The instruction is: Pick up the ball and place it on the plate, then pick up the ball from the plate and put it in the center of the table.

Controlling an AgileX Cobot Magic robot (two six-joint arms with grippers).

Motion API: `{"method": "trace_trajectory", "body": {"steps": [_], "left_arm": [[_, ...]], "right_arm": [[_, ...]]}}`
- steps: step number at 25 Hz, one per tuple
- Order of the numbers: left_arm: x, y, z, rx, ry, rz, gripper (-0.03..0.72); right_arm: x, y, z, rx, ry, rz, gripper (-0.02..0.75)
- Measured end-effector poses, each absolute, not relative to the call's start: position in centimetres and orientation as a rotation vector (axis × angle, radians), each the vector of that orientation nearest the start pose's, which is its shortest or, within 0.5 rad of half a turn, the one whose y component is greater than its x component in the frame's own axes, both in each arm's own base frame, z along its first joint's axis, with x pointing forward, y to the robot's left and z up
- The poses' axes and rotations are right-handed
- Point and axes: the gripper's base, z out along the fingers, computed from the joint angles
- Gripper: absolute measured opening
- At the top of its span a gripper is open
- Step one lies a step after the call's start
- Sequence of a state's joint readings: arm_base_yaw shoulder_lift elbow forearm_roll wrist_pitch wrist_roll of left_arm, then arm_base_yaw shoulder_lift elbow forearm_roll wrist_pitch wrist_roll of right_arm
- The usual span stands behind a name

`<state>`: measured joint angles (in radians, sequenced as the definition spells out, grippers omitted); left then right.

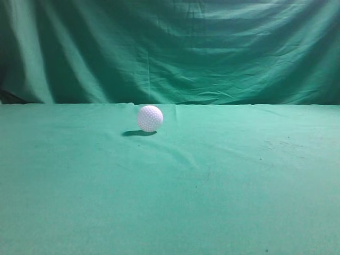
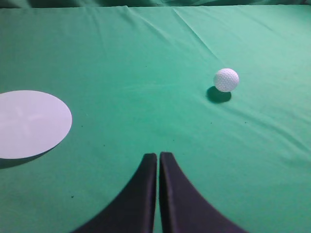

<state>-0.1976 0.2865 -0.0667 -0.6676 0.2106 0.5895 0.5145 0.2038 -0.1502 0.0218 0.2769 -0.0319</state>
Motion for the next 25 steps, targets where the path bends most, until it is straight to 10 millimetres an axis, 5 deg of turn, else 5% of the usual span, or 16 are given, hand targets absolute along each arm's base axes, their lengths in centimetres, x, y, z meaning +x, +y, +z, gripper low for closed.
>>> {"method": "trace_trajectory", "body": {"steps": [4,11,25], "left_arm": [[7.4,-2.7,20.2,0.212,1.866,-0.304,0.0],[7.4,-2.7,20.2,0.212,1.866,-0.304,0.0],[7.4,-2.7,20.2,0.212,1.866,-0.304,0.0]], "right_arm": [[5.5,2.3,22.4,-0.351,1.762,0.283,0.0],[5.5,1.1,18.3,-0.155,1.763,0.155,0.0],[5.2,0.6,17.1,-0.082,1.871,0.093,0.0]]}}
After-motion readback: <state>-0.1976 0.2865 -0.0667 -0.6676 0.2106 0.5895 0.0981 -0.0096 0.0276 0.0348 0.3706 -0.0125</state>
